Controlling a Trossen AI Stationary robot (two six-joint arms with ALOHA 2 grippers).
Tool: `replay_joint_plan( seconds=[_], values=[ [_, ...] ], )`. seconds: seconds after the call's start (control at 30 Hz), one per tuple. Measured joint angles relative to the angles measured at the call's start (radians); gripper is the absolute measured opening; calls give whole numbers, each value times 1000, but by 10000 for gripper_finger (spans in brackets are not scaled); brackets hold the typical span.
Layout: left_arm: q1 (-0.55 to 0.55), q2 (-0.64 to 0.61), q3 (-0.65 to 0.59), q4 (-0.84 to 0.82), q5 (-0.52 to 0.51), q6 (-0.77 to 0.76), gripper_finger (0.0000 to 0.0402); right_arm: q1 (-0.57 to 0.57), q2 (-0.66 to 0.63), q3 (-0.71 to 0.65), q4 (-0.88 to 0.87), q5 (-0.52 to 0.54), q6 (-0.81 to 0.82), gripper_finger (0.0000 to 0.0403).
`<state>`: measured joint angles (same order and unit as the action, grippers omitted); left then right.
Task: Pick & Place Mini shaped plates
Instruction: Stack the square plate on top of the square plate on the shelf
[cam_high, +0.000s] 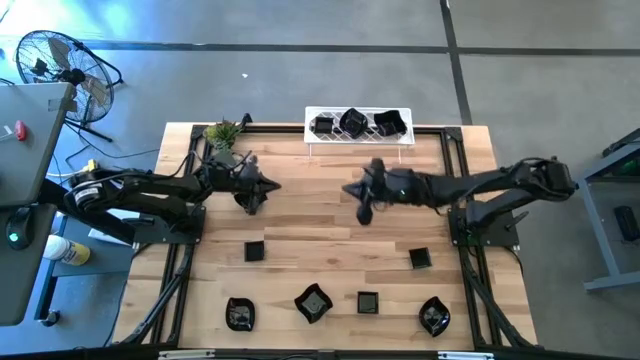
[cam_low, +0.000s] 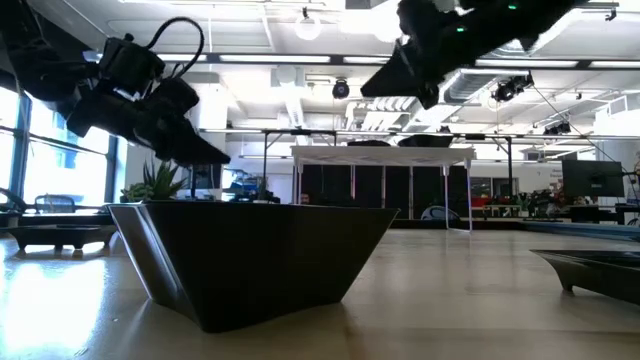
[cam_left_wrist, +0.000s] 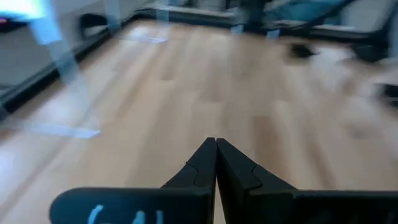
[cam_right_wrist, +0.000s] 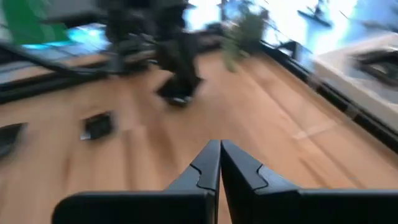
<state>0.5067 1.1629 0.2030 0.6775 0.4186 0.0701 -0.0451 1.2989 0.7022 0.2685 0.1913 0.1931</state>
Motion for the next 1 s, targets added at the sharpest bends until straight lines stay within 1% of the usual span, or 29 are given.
replay_joint_plan(
  seconds=[0.1, 0.2, 0.27, 0.43, 0.6, 0.7, 0.77, 0.83, 1.0],
  values=[
    [-72, 0, 24, -35, 28, -30, 4, 47, -17, -89, 144, 1, -30, 2],
    [-162, 0, 69, -142, -8, -48, 4, 76, -18, -164, 275, 20, -65, 4],
    [-225, 0, 112, -268, -56, -50, 4, 85, -18, -211, 358, 23, -93, 7],
    [-396, 0, 259, -658, -241, -100, 5, 87, -18, -323, 569, 16, -117, 6],
    [-550, 0, 405, -998, -305, -212, 19, 87, -18, -393, 688, -14, -119, 2],
    [-652, 0, 461, -1178, -386, -309, 39, 87, -18, -422, 753, 13, -121, 4],
    [-717, 0, 483, -1247, -437, -373, 57, 86, -18, -435, 784, 13, -119, 3],
    [-775, 0, 489, -1274, -475, -437, 76, 87, -18, -439, 814, -6, -129, 2],
    [-898, 5, 489, -1315, -497, -597, 112, 87, -18, -438, 826, -54, -162, 6]
  ],
)
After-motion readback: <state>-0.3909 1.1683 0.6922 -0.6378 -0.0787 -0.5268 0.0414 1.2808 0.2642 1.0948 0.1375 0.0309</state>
